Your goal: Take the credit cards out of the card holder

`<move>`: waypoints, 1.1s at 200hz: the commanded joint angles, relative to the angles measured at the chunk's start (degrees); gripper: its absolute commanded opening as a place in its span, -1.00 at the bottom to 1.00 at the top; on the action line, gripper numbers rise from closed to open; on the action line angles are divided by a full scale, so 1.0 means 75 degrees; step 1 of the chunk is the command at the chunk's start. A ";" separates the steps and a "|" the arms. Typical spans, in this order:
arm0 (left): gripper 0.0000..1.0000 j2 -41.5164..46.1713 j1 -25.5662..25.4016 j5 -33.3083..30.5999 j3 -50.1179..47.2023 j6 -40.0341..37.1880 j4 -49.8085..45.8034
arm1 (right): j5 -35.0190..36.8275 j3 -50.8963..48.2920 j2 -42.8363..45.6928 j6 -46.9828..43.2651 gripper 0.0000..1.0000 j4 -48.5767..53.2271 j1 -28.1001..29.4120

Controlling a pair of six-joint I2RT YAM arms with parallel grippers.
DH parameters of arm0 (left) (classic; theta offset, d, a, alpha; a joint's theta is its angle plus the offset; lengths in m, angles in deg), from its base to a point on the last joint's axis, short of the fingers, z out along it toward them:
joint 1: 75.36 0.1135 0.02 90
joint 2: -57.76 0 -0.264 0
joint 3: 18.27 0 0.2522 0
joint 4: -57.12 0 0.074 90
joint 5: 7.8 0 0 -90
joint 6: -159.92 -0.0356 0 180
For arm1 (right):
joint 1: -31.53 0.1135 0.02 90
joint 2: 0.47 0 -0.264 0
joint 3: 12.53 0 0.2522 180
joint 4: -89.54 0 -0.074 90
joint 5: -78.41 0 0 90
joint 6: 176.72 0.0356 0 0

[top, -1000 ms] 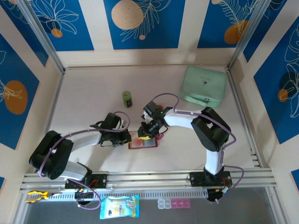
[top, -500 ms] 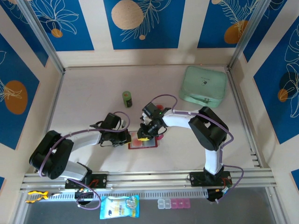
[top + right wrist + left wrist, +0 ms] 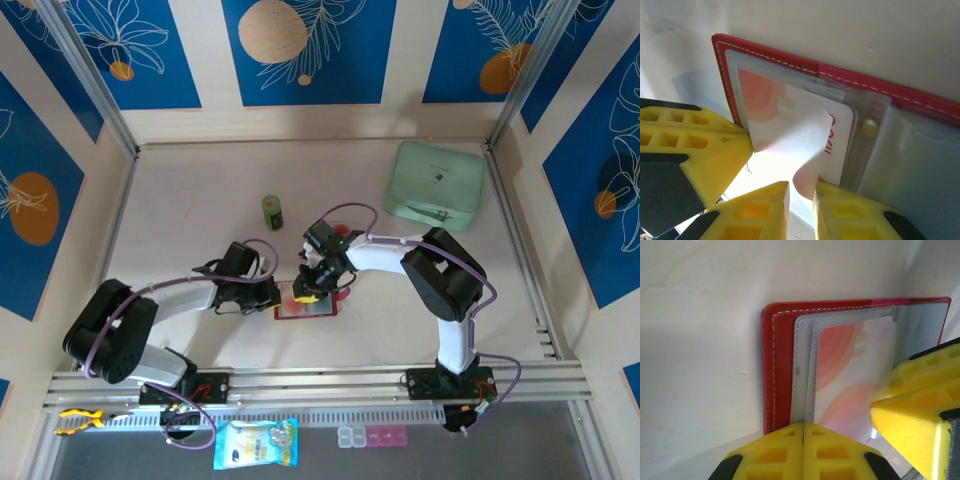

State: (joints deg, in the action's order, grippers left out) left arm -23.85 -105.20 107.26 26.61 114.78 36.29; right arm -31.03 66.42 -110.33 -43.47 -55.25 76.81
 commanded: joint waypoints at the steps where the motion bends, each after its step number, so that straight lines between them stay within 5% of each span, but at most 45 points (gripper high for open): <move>1: -1.00 -0.0147 0.0101 -0.0005 -0.0037 -0.0099 -0.0252 | 0.0448 0.0249 -0.0058 -0.0295 -0.59 0.0786 0.0035; 220: -1.00 -0.0109 -0.0129 0.0391 0.0726 0.0009 -0.0383 | 0.0644 -0.0034 0.0974 -0.0260 -0.57 0.0770 -0.0153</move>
State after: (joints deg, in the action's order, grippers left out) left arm -23.08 -105.40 108.62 30.67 114.48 32.22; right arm -25.48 68.04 -104.80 -45.94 -49.24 76.42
